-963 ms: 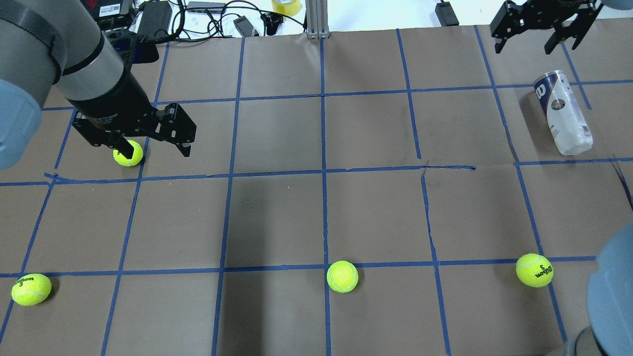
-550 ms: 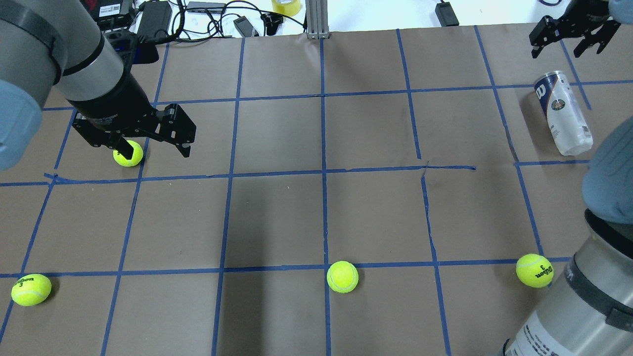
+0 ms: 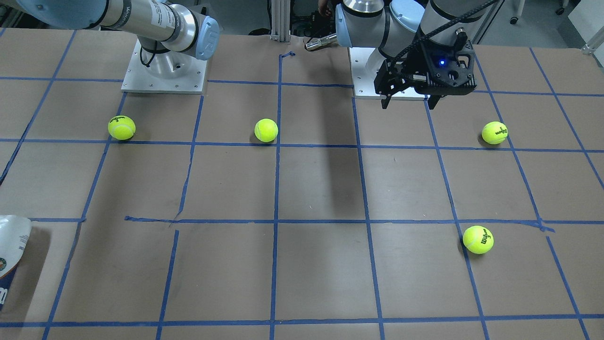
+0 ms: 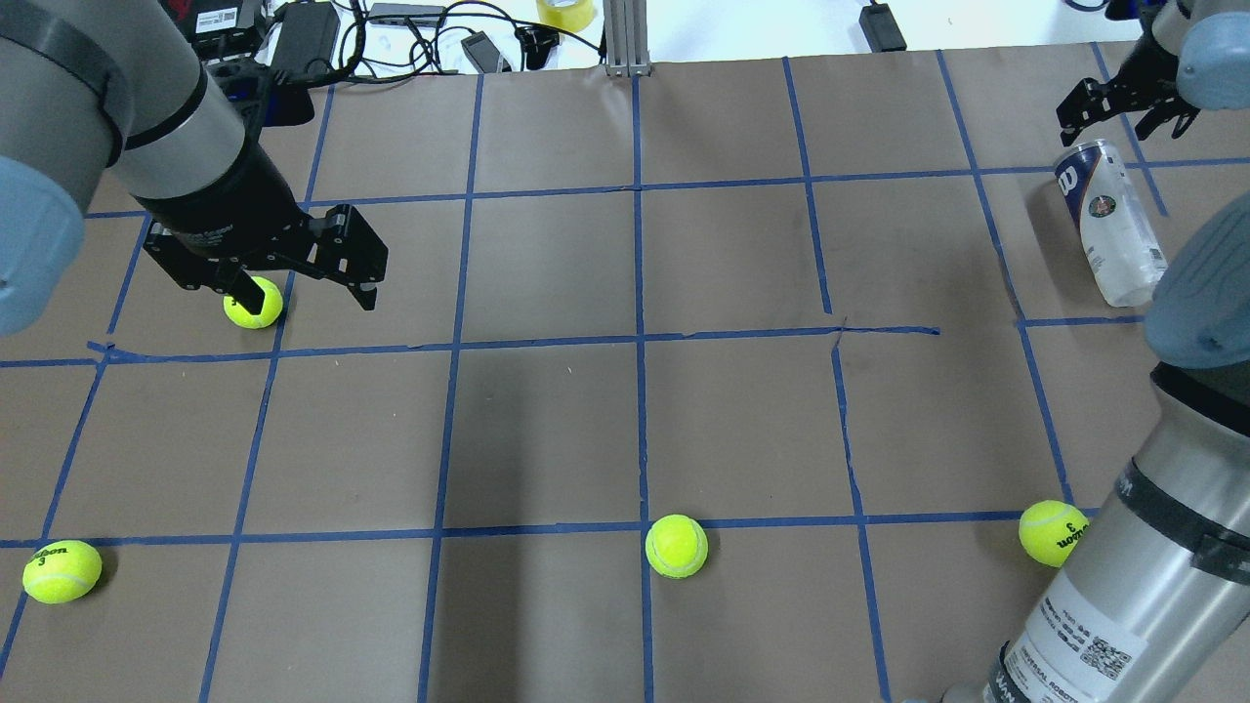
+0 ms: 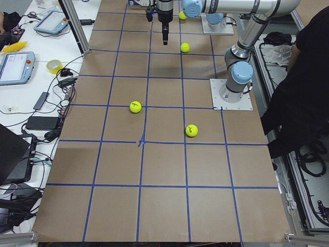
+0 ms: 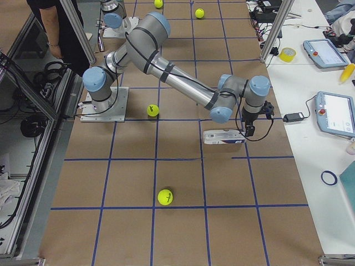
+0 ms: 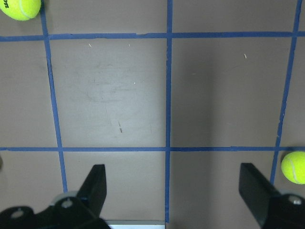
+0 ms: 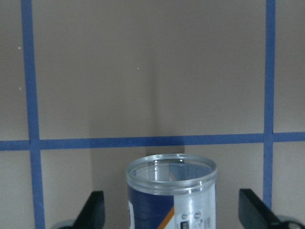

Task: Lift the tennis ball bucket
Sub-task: 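Lower the right gripper over the can's open end and close on it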

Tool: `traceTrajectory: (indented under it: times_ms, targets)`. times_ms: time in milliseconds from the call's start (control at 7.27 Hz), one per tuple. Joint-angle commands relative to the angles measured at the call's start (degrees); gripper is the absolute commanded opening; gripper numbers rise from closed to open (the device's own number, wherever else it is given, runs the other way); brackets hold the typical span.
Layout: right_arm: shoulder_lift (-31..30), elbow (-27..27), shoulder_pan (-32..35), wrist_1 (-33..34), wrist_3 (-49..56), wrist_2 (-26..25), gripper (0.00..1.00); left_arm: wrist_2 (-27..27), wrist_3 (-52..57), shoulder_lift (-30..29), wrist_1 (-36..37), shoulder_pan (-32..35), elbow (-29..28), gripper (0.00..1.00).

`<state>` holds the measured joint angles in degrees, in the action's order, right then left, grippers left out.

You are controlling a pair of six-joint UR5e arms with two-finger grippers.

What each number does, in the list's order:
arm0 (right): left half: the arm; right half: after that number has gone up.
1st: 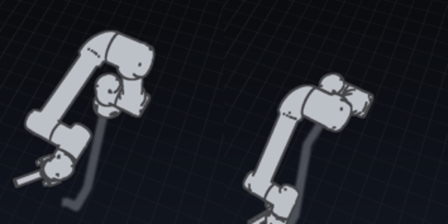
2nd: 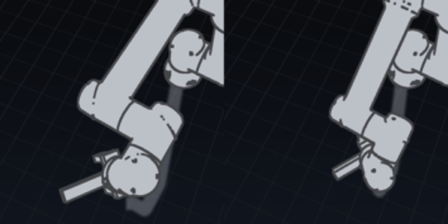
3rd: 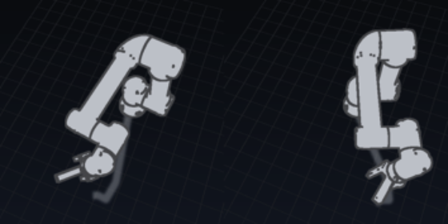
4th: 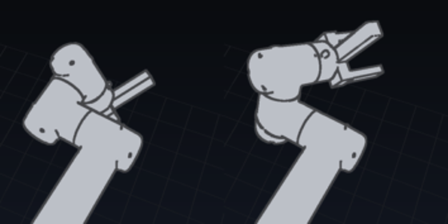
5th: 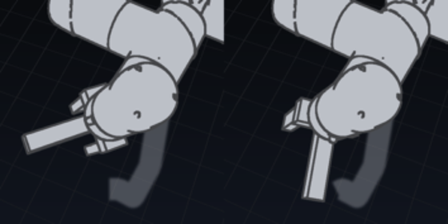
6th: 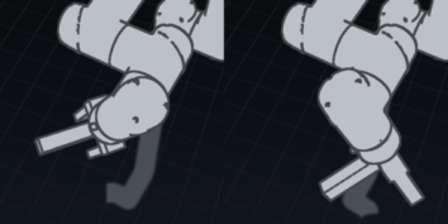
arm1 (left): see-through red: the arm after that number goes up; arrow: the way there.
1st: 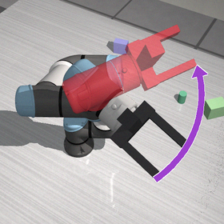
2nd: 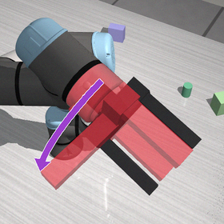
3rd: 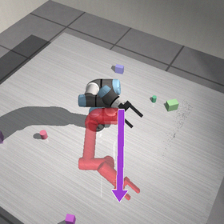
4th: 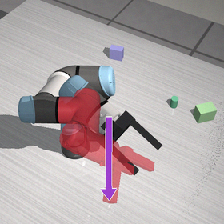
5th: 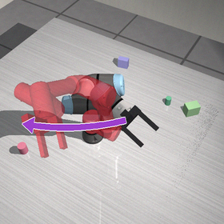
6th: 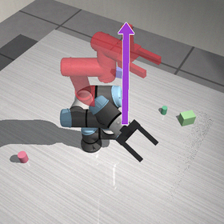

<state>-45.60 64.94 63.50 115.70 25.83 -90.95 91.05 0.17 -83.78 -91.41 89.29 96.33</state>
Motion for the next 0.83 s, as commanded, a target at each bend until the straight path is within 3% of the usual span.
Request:
traceTrajectory:
  times_ms: [0, 688]
  targets:
    - [1.3, 0.0, -1.1, 0.5, 0.2, 0.6, 1.00, 0.0, 0.0, -0.1, 0.0, 0.0, 0.0, 1.00]
    - [4.0, 0.1, -1.1, 2.9, 3.0, 3.1, 1.00, 2.0, 0.0, -0.2, 0.0, 0.0, 0.1, 1.00]
